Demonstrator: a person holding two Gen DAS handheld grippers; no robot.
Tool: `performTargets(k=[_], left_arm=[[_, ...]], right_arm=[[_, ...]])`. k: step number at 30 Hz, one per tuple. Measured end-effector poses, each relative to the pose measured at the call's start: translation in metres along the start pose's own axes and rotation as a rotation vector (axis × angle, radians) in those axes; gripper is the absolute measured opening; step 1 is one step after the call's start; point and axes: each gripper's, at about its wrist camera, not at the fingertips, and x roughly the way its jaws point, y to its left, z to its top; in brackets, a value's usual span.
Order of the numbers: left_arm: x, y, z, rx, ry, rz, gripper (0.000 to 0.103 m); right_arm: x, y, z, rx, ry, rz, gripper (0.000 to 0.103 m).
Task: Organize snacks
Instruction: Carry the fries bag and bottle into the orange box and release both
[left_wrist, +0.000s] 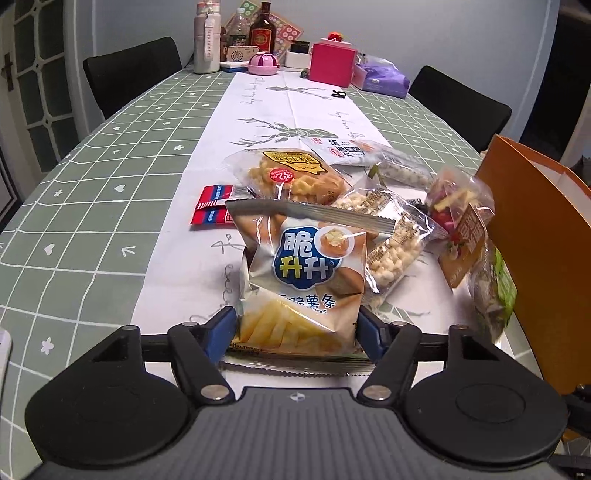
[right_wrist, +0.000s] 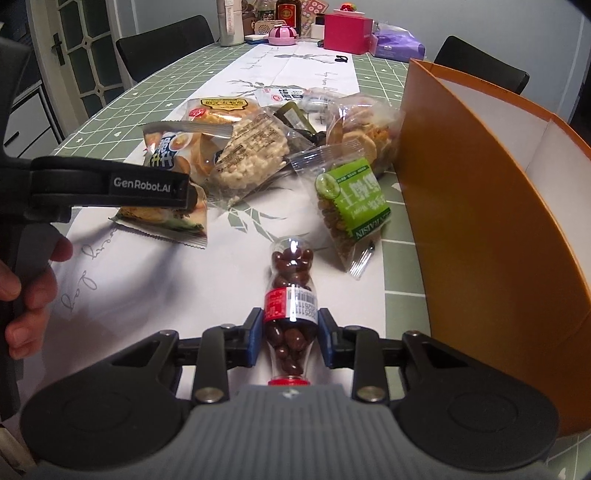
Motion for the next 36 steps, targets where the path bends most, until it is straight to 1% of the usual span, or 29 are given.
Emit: performTargets(k=[4, 8, 11, 14, 17, 20, 26, 29, 32, 36], left_arm=[[-0.011, -0.001, -0.003, 0.009, 0.045, -0.020, 0.077], [-0.022, -0.001, -0.007, 0.002, 0.109, -0.064, 0.077], [-0.032, -0.002, -0.010, 0.025, 0.151, -0.074, 0.077], [-0.040, -0.004, -0.010, 0.063, 0.202, -0.087, 0.077], [-0.047, -0.003, -0.008, 0.084, 0.265, -0.115, 0.077], [-0.056, -0.008, -0.007, 0.145, 0.307, -0.106, 0.077], [-0.073, -0.025, 0.000, 0.270, 0.390, -0.113, 0.077], [-0.081, -0.036, 0.008, 0.329, 0.431, -0.126, 0.077], [-0.091, -0.049, 0.020, 0.399, 0.465, -0.136, 0.077], [-0.113, -0.073, 0.043, 0.496, 0.451, -0.146, 0.076]], right_arm=[[-0.005, -0.002, -0.001, 0.000, 0.013, 0.024, 0.029], [-0.014, -0.002, -0.002, -0.033, 0.013, 0.037, 0.029], [-0.021, -0.004, -0.001, -0.066, 0.023, 0.061, 0.029], [-0.028, -0.006, 0.001, -0.104, 0.048, 0.091, 0.029], [-0.034, -0.009, 0.005, -0.120, 0.094, 0.147, 0.029], [-0.040, -0.011, 0.008, -0.138, 0.140, 0.203, 0.029], [-0.059, -0.011, 0.015, -0.220, 0.181, 0.243, 0.029], [-0.072, -0.015, 0.021, -0.267, 0.175, 0.245, 0.029], [-0.090, -0.025, 0.028, -0.285, 0.160, 0.254, 0.029], [-0.117, -0.043, 0.041, -0.296, 0.108, 0.246, 0.029]])
